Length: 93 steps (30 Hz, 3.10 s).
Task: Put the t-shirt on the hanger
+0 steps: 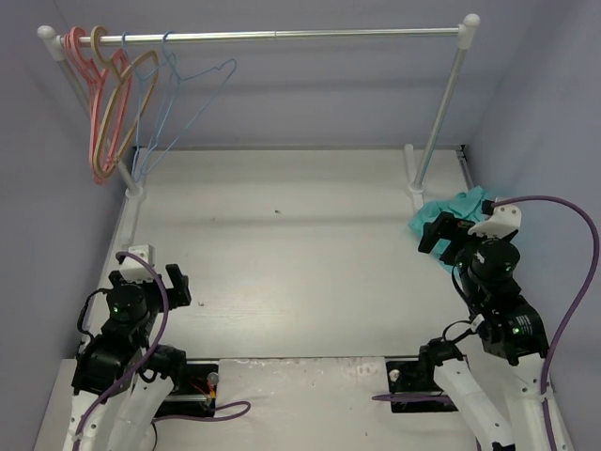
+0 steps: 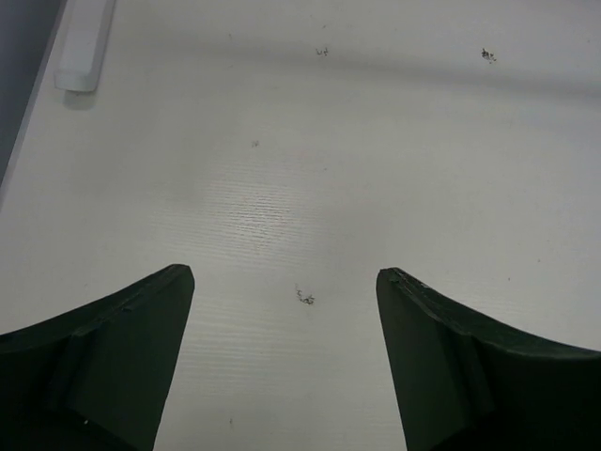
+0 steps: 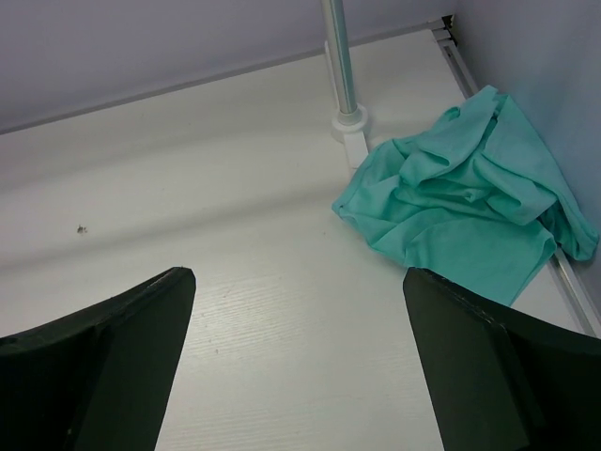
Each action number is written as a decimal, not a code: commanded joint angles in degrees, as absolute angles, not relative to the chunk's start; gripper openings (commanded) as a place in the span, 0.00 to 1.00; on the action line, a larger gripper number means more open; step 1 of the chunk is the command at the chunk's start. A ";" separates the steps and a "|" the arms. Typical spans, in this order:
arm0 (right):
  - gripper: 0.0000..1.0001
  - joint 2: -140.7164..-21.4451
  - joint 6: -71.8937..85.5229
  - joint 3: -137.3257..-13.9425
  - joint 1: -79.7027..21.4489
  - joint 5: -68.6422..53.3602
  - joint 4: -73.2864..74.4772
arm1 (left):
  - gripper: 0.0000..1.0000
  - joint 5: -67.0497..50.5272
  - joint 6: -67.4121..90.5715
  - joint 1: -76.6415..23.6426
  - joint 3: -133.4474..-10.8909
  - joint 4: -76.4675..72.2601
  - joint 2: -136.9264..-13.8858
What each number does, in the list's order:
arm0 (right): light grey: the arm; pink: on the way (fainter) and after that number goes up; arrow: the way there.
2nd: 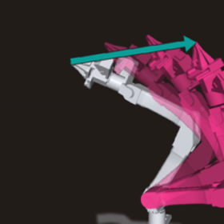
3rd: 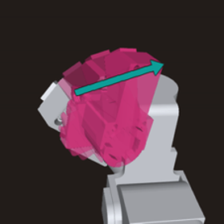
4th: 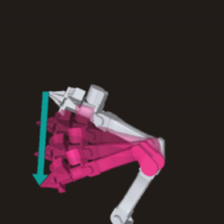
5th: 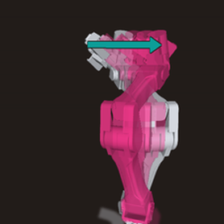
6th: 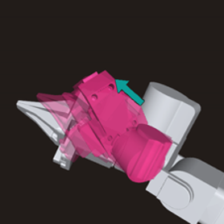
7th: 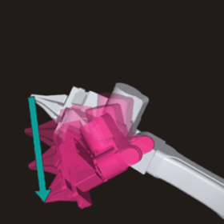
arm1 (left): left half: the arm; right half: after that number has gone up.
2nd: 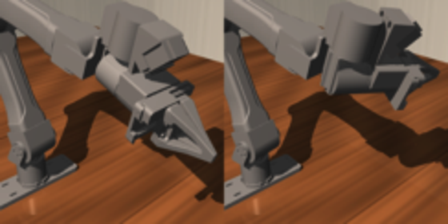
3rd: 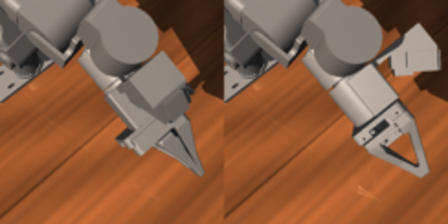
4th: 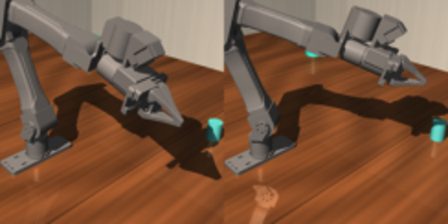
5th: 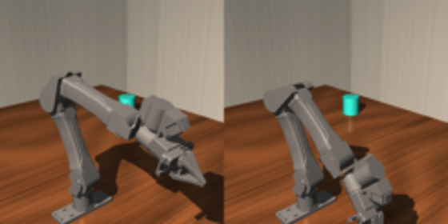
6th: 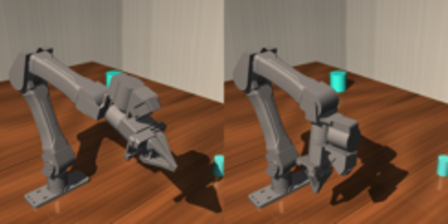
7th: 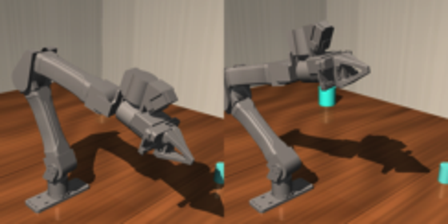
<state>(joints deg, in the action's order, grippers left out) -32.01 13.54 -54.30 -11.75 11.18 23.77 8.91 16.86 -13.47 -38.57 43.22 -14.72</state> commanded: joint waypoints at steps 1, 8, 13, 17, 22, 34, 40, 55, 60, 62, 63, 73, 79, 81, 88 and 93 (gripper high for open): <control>1.00 -34.97 15.11 -54.14 -12.04 12.74 16.88 | 0.80 9.67 17.40 -13.27 -40.34 39.29 -17.40; 1.00 -47.18 22.66 -53.88 -11.95 20.28 16.26 | 0.80 10.72 19.33 -13.18 -44.03 41.57 -22.49; 1.00 -60.62 31.96 -54.40 -8.97 26.54 13.19 | 0.80 9.32 22.58 -13.18 -48.60 45.08 -27.24; 1.00 -75.18 37.86 -57.64 -4.23 27.42 12.30 | 0.80 7.92 24.43 -13.18 -51.94 46.67 -28.39; 1.00 -90.59 39.81 -63.71 2.88 24.27 11.60 | 0.80 4.75 26.80 -13.18 -52.82 47.72 -26.90; 0.30 -99.32 37.62 -63.11 5.10 17.85 3.69 | 0.80 3.69 27.16 -13.18 -52.30 49.84 -24.08; 0.00 -90.39 33.33 -63.63 2.73 19.16 4.40 | 0.80 2.20 26.81 -13.27 -52.56 48.34 -25.22; 0.03 -66.63 13.19 -82.09 -22.76 -29.48 6.94 | 0.80 0.35 27.86 -13.36 -57.04 41.93 -30.41; 0.33 -61.54 9.06 -76.40 -22.85 -27.88 14.48 | 0.80 -2.11 29.53 -13.27 -56.87 41.92 -30.76; 0.62 -59.60 9.49 -73.93 -22.85 -18.44 19.58 | 0.80 -3.33 30.49 -13.27 -56.52 42.27 -30.76; 0.69 -58.89 10.19 -71.57 -22.76 -15.24 21.08 | 0.80 -3.60 30.85 -13.27 -56.34 42.45 -30.85; 0.78 -58.71 14.58 -62.51 -22.94 -12.99 25.15 | 0.80 -11.59 36.65 -13.36 -48.26 36.57 -35.23; 0.73 -60.73 19.59 -55.82 -26.27 -18.72 21.72 | 0.80 -11.78 43.66 -13.36 -41.40 26.38 -42.08; 0.73 -61.43 21.88 -53.80 -30.12 -17.41 20.75 | 0.79 -12.30 45.43 -13.71 -40.09 24.27 -46.03; 0.73 -63.72 28.56 -48.61 -41.73 -7.83 18.91 | 0.78 -12.39 54.29 -15.20 -31.65 14.52 -50.88; 0.72 -64.86 33.39 -45.09 -47.63 -3.44 18.02 | 0.69 -11.61 58.09 -17.05 -28.39 6.78 -55.27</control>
